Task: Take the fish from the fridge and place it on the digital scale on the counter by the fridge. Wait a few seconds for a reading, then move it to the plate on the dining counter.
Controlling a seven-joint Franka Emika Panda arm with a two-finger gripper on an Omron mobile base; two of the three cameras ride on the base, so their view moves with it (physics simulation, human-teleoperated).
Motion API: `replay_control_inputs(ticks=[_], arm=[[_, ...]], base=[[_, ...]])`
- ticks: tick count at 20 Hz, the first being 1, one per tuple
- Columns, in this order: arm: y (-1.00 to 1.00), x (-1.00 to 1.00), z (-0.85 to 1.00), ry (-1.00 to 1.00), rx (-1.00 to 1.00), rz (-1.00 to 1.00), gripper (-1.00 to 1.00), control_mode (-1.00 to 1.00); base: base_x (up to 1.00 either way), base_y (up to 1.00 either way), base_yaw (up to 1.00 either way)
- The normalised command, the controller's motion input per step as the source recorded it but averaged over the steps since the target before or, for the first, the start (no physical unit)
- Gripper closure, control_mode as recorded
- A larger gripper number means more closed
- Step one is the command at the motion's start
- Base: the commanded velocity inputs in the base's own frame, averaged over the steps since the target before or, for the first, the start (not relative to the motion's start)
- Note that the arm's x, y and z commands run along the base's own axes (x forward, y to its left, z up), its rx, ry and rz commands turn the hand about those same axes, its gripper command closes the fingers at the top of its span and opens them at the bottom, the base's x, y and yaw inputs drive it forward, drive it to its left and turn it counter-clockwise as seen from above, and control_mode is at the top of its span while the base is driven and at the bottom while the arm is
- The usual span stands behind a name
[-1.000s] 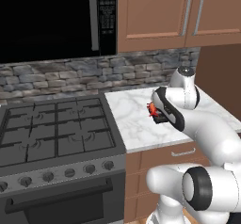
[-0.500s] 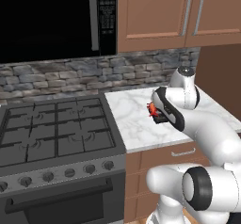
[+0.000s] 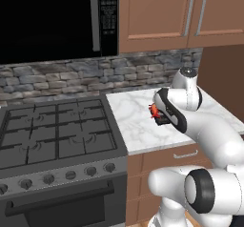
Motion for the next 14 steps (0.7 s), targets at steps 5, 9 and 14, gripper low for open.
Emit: replay_control_inputs(ticks=[5, 9, 14], arm=[[0.0, 0.0, 0.0, 0.0, 0.0, 0.0, -1.0, -1.0], [0.0, 0.0, 0.0, 0.0, 0.0, 0.0, -1.0, -1.0], [0.0, 0.0, 0.0, 0.0, 0.0, 0.0, -1.0, -1.0]], base=[[0.0, 0.0, 0.0], [0.0, 0.0, 0.0], [0.0, 0.0, 0.0]])
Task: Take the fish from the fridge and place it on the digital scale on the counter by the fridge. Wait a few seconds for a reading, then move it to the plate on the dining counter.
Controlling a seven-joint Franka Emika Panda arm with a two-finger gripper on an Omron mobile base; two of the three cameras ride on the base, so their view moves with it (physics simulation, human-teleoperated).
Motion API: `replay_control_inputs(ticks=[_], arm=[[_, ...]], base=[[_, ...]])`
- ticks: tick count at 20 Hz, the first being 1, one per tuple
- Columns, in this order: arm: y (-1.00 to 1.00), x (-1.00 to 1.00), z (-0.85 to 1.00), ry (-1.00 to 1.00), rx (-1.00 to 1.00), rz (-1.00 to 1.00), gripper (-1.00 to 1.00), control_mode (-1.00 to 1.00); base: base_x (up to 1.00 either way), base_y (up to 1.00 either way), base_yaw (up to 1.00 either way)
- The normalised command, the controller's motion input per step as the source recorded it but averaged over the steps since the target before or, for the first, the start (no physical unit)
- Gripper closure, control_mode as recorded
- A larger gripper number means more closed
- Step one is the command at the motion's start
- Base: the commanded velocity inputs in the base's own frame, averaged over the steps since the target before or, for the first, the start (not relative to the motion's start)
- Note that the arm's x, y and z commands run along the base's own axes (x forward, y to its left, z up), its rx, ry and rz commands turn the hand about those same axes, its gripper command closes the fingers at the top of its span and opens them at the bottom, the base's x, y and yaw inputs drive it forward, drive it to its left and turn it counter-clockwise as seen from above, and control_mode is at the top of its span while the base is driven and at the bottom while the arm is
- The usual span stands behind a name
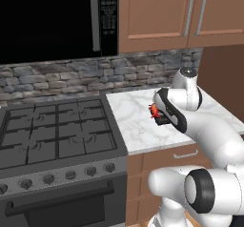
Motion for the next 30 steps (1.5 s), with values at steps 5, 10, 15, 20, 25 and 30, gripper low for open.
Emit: replay_control_inputs(ticks=[5, 10, 15, 20, 25, 30], arm=[[0.0, 0.0, 0.0, 0.0, 0.0, 0.0, -1.0, -1.0], [0.0, 0.0, 0.0, 0.0, 0.0, 0.0, -1.0, -1.0], [0.0, 0.0, 0.0, 0.0, 0.0, 0.0, -1.0, -1.0], [0.0, 0.0, 0.0, 0.0, 0.0, 0.0, -1.0, -1.0], [0.0, 0.0, 0.0, 0.0, 0.0, 0.0, -1.0, -1.0], [0.0, 0.0, 0.0, 0.0, 0.0, 0.0, -1.0, -1.0]], base=[[0.0, 0.0, 0.0], [0.0, 0.0, 0.0], [0.0, 0.0, 0.0], [0.0, 0.0, 0.0], [0.0, 0.0, 0.0], [0.0, 0.0, 0.0]])
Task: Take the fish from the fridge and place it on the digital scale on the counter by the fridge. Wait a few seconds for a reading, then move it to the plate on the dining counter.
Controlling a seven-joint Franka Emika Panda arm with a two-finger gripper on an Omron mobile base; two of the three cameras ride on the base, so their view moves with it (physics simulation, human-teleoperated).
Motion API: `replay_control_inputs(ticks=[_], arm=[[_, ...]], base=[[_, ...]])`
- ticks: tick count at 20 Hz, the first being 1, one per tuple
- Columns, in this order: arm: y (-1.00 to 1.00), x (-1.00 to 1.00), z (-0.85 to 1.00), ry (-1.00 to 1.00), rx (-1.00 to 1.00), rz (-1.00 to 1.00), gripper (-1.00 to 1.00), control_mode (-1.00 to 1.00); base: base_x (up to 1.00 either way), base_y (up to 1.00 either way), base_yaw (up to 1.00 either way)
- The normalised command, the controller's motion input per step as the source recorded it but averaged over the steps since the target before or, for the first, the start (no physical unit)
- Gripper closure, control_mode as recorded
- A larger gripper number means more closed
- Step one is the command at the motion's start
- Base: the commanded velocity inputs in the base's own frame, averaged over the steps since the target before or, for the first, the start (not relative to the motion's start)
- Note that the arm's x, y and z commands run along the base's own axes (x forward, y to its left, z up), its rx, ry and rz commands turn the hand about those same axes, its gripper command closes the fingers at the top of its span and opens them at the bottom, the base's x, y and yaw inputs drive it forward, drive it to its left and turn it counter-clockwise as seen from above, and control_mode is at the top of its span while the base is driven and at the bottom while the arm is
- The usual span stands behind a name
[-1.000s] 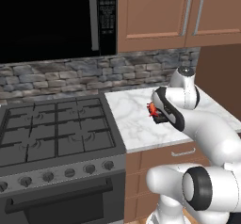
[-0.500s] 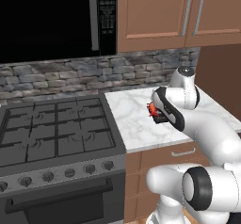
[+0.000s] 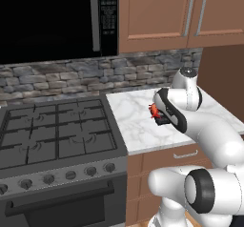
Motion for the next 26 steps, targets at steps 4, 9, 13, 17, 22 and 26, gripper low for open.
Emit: replay_control_inputs(ticks=[4, 9, 13, 17, 22, 26], arm=[[0.0, 0.0, 0.0, 0.0, 0.0, 0.0, -1.0, -1.0], [0.0, 0.0, 0.0, 0.0, 0.0, 0.0, -1.0, -1.0], [0.0, 0.0, 0.0, 0.0, 0.0, 0.0, -1.0, -1.0], [0.0, 0.0, 0.0, 0.0, 0.0, 0.0, -1.0, -1.0], [0.0, 0.0, 0.0, 0.0, 0.0, 0.0, -1.0, -1.0], [0.0, 0.0, 0.0, 0.0, 0.0, 0.0, -1.0, -1.0]], base=[[0.0, 0.0, 0.0], [0.0, 0.0, 0.0], [0.0, 0.0, 0.0], [0.0, 0.0, 0.0], [0.0, 0.0, 0.0], [0.0, 0.0, 0.0]])
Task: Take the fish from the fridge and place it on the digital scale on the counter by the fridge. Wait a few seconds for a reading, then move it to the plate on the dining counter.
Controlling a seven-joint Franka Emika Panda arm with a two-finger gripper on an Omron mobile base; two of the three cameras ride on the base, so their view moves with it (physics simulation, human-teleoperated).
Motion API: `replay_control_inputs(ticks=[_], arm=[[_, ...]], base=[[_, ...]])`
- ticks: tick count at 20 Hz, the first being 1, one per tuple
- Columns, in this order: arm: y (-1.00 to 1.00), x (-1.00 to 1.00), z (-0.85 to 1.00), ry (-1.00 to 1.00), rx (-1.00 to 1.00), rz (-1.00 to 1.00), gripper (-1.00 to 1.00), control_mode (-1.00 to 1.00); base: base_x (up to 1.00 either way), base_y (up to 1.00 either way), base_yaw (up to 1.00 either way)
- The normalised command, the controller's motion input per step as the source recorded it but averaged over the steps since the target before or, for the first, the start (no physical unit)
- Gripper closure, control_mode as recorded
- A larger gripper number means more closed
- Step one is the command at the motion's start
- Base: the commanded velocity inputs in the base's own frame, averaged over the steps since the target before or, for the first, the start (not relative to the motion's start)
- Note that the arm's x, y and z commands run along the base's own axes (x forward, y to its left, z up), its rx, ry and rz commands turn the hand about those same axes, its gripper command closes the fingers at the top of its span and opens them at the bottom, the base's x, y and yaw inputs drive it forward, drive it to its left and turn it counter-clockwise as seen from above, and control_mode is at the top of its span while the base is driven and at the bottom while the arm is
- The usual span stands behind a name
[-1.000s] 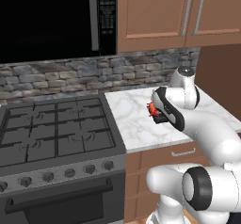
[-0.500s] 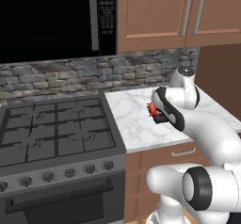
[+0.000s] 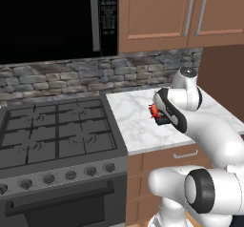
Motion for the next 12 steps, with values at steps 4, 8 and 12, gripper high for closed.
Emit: replay_control_inputs(ticks=[4, 8, 12], arm=[[0.0, 0.0, 0.0, 0.0, 0.0, 0.0, -1.0, -1.0], [0.0, 0.0, 0.0, 0.0, 0.0, 0.0, -1.0, -1.0], [0.0, 0.0, 0.0, 0.0, 0.0, 0.0, -1.0, -1.0]], base=[[0.0, 0.0, 0.0], [0.0, 0.0, 0.0], [0.0, 0.0, 0.0]])
